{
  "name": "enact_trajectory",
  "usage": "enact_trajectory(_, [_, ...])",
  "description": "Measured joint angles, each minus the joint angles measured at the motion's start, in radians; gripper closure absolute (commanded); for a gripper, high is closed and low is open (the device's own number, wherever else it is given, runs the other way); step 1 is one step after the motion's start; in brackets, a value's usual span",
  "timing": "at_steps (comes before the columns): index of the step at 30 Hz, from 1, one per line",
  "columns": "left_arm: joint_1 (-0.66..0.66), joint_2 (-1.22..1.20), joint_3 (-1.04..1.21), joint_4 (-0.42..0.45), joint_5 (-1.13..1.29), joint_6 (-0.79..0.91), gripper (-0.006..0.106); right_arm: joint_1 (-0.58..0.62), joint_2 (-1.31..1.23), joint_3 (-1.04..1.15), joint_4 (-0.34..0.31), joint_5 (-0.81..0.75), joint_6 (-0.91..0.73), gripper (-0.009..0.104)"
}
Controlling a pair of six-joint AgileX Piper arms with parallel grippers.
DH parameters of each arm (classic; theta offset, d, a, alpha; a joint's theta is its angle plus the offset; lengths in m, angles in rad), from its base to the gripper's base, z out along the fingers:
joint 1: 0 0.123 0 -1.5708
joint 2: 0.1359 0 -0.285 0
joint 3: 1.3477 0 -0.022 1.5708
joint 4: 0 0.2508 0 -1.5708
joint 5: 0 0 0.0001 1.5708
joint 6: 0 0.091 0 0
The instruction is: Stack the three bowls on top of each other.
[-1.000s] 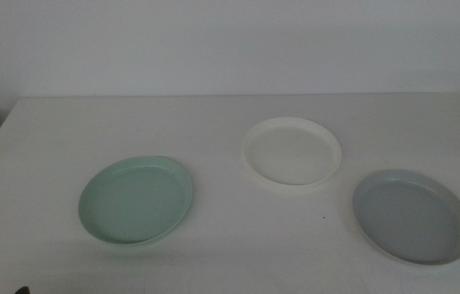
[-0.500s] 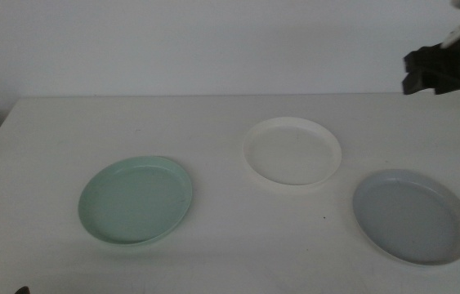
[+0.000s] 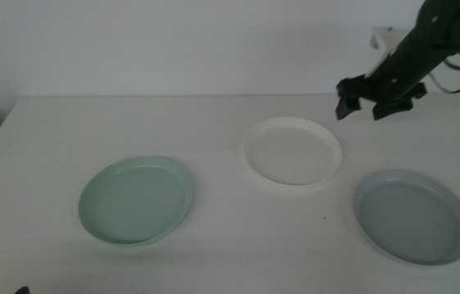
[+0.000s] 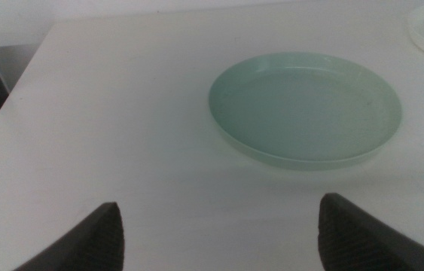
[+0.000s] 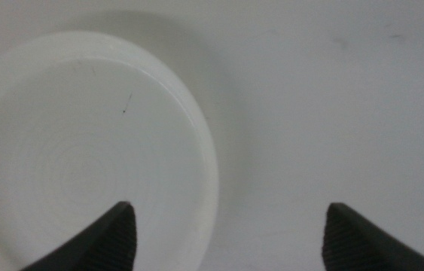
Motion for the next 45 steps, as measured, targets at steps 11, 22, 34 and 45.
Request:
enact_trajectory(11, [0.0, 0.0, 0.0, 0.0, 0.0, 0.0, 0.015, 0.034, 0.151, -0.012, -0.002, -0.031, 0.002, 0.039])
enact_trajectory(22, [0.0, 0.0, 0.0, 0.0, 0.0, 0.0, 0.015, 0.066, 0.183, -0.013, 0.001, -0.09, 0.006, 0.096])
enact_trajectory(34, [0.0, 0.0, 0.0, 0.0, 0.0, 0.0, 0.015, 0.096, -0.104, 0.259, 0.096, -0.189, -0.014, 0.096])
enact_trajectory(45, [0.0, 0.0, 0.0, 0.0, 0.0, 0.0, 0.015, 0.275, -0.543, 0.765, 0.14, -0.34, -0.031, 0.096])
